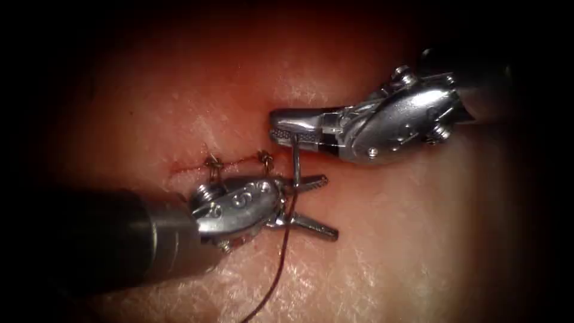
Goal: Wound Closure
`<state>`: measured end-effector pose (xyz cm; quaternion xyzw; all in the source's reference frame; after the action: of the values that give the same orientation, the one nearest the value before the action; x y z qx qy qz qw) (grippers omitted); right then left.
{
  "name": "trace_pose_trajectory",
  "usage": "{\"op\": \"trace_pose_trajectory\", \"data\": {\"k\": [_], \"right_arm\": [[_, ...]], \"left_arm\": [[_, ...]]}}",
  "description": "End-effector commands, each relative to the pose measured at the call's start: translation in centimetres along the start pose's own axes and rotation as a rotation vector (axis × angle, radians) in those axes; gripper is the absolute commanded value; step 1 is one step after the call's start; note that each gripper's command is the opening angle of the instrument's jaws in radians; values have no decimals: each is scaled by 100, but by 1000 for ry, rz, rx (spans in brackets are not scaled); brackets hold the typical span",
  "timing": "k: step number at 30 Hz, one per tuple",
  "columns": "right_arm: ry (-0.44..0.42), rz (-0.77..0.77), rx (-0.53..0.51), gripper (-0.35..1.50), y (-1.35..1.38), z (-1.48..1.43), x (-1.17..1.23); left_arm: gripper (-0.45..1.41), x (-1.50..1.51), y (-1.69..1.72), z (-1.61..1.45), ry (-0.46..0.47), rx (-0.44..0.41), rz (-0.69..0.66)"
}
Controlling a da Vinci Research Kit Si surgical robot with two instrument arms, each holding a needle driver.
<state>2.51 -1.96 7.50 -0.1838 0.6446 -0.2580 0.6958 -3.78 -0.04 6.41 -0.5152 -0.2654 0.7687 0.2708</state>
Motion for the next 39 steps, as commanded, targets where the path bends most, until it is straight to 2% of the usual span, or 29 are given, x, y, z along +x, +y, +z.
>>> {"op": "trace_pose_trajectory", "data": {"k": [1,12,23,39], "right_arm": [[6,19,2,-35,-11,4,-2],[19,149,16,-35,-44,-4,-23],[43,239,36,-35,-56,0,-31],[20,371,72,-35,-60,2,-36]], "left_arm": [[56,-6,-3,8,1,-1,-6],[51,-8,-5,7,1,5,-15],[47,-9,-5,6,-4,6,-21],[46,-9,-4,6,-16,8,-22]]}}
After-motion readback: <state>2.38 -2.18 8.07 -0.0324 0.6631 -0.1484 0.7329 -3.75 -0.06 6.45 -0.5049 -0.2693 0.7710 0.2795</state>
